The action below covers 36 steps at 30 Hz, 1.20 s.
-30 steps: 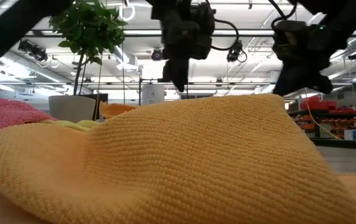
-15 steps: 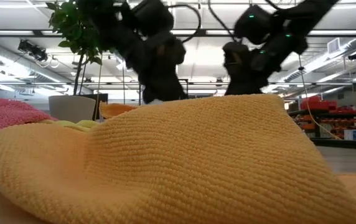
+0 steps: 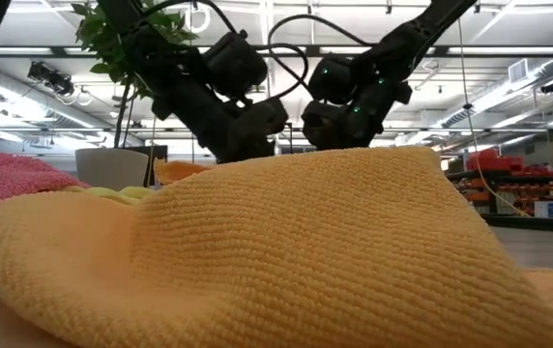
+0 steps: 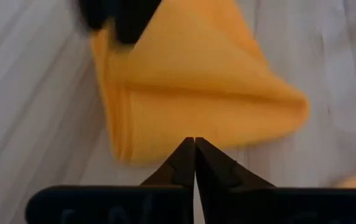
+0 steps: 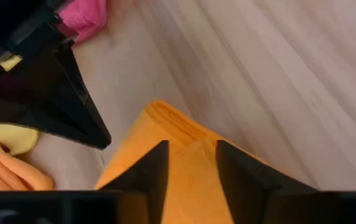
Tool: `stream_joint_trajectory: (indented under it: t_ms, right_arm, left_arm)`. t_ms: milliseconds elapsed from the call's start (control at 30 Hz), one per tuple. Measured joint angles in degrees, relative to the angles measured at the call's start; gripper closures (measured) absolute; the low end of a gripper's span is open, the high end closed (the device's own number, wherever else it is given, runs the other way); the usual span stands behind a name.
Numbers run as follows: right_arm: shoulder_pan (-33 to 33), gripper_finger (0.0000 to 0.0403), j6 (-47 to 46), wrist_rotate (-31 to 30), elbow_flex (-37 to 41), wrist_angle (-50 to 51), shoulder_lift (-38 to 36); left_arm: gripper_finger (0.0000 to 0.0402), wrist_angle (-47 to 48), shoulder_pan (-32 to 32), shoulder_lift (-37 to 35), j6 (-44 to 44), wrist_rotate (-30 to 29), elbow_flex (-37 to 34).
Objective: Fold microfiber towels
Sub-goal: Fold the top right orange microfiber cloth
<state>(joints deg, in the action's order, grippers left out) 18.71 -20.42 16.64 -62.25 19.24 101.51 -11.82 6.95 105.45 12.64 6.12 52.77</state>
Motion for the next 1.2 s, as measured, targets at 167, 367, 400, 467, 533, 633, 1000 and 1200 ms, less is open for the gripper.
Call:
stream_joint_trajectory:
  t_ms: [167, 367, 400, 467, 533, 633, 1000, 1200]
  right_arm:
    - [-0.4, 0.0199, 2.4, -0.5, -0.4, 0.1, 2.3]
    - [-1.0, 0.0194, 4.0, -3.1, -0.4, -0.2, 3.8]
    - [-1.1, 0.0198, 4.3, -3.5, -0.4, -0.4, 3.7]
    - [-1.2, 0.0210, 4.8, -4.8, -0.4, -0.6, 3.4]
    - [-1.2, 0.0230, 5.1, -5.0, -0.4, -0.7, 3.2]
    - [-1.2, 0.0277, 5.5, -4.9, -0.4, -0.5, 3.1]
    - [-1.1, 0.0397, 7.4, -2.6, -0.4, 1.3, 2.8]
    - [-0.7, 0.0399, 11.3, -2.3, -0.4, 8.0, -2.3]
  left_arm:
    - [0.0392, -1.1, 0.3, 1.9, 0.3, -1.2, -0.1]
    - [0.0394, -0.8, 1.7, 3.5, 3.0, -1.0, -0.3]
    - [0.0395, -1.0, 1.8, 3.7, 3.1, -1.0, -0.3]
    - [0.0394, -1.0, 1.9, 3.7, 3.3, -1.0, -0.3]
    - [0.0389, -0.9, 1.9, 3.7, 3.2, -1.0, -0.3]
    - [0.0389, -0.7, 1.9, 3.7, 3.2, -1.0, -0.3]
    - [0.0394, 0.5, 2.3, 3.7, 3.3, -1.5, -0.3]
    - [0.0394, 2.7, 2.3, 3.7, 3.2, -1.7, -0.2]
